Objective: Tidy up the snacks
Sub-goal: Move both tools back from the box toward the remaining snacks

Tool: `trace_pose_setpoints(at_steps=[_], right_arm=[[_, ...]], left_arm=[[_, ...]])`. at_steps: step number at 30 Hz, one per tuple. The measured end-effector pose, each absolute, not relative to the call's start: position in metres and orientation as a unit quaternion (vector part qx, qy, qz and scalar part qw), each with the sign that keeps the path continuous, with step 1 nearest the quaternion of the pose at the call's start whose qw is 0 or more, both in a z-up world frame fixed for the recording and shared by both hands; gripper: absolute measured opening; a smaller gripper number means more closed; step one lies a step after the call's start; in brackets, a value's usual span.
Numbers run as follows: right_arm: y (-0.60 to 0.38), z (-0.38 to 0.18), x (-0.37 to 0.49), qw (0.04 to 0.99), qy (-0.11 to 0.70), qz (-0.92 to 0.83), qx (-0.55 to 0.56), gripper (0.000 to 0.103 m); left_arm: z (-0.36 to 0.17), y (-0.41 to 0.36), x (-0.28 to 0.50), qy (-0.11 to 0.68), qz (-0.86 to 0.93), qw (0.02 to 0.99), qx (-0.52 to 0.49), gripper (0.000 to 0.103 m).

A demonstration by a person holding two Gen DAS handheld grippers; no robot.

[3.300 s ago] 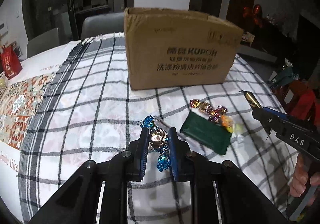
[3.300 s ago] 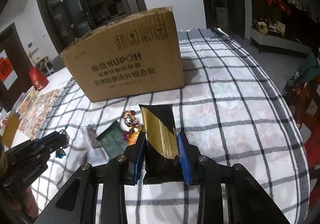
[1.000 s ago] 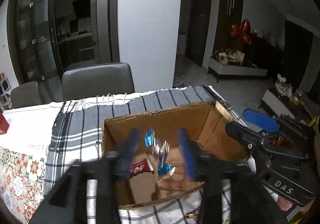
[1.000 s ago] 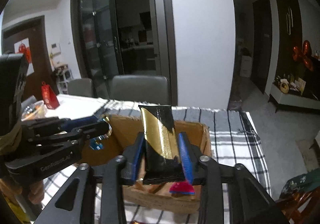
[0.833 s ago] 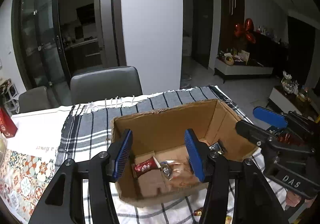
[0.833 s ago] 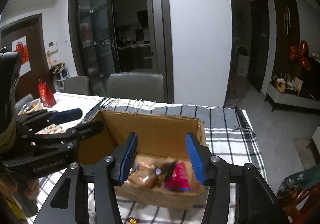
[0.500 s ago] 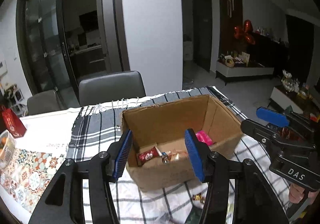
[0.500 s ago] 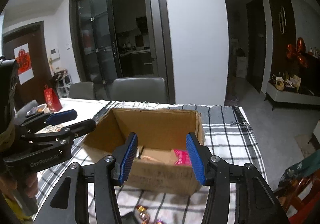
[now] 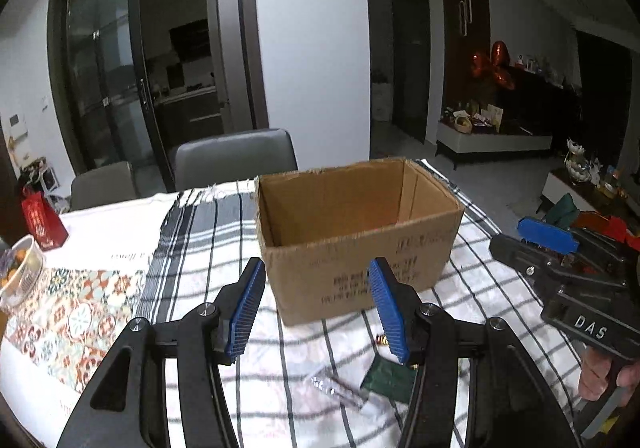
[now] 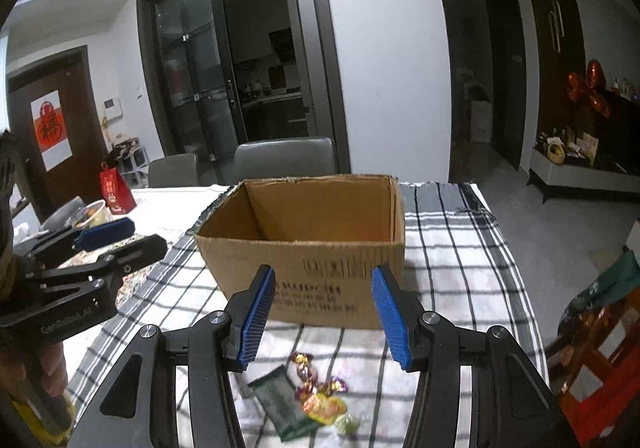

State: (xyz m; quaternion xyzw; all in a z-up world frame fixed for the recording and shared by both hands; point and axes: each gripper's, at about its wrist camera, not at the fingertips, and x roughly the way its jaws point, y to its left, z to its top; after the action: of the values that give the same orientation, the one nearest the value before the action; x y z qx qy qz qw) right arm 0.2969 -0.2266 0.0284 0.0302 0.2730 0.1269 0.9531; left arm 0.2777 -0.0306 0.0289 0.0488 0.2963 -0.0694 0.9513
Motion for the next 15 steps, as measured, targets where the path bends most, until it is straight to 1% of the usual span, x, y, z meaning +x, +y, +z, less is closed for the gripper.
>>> trace_pose_setpoints(at_steps=[6, 15], right_arm=[[-0.224, 0.015, 0.275, 0.954, 0.277, 0.115, 0.021, 0.051], [-0.223, -0.018, 0.258, 0.943, 0.314, 0.109, 0.027, 0.051]], left_arm=[[0.010, -0.026, 0.259, 0.316, -0.071, 0.946, 0.033, 0.053], [-0.030, -0.021, 0.245, 0.351, -0.071, 0.933, 0.017, 0.053]])
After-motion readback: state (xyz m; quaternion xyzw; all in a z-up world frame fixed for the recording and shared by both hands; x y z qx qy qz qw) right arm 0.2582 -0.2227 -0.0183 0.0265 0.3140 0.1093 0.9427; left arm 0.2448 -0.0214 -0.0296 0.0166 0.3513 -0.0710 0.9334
